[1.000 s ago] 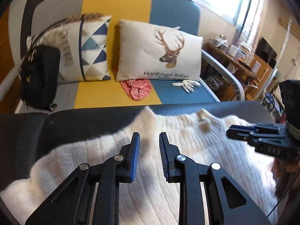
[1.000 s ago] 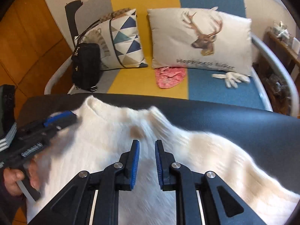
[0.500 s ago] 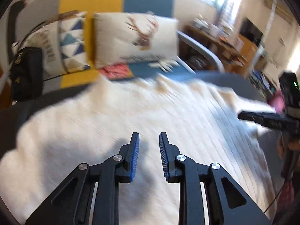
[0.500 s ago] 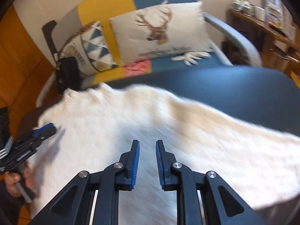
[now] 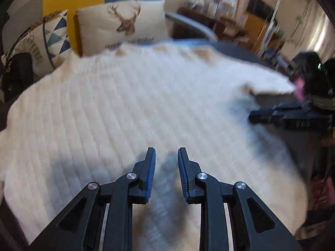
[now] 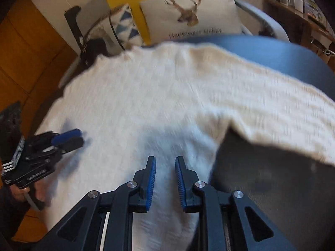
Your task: Fold clothes
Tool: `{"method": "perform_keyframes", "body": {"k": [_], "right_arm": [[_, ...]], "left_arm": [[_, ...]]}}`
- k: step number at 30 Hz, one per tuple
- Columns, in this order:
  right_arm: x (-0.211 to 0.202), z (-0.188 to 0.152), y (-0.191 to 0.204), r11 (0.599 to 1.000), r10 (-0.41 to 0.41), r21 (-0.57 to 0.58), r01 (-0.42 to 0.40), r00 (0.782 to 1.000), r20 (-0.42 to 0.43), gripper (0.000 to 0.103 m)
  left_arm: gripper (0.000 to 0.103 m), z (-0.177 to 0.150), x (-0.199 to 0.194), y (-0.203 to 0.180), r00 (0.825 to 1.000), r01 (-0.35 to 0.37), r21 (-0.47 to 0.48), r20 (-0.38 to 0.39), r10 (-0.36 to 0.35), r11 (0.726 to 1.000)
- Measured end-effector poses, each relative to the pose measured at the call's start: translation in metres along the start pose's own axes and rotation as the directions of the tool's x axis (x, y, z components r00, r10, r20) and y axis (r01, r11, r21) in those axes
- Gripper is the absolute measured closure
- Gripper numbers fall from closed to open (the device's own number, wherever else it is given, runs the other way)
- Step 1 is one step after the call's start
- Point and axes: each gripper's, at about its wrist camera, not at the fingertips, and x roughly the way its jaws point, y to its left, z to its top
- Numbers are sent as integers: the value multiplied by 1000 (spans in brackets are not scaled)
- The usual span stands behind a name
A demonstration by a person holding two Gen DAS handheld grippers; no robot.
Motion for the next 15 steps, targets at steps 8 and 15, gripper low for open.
{"method": "perform_keyframes", "body": {"k": [8,15], "right_arm": [[-31,22,-8,999,-30,21,28,996,81,86],[23,54,1,964,-200,-191,185,978,-61,89]], "left_arm": [[79,-7,-33,-35,979,199,-26,56,-197,980],[79,-21,-28,-117,940,341,150,-22,-341,928]]}}
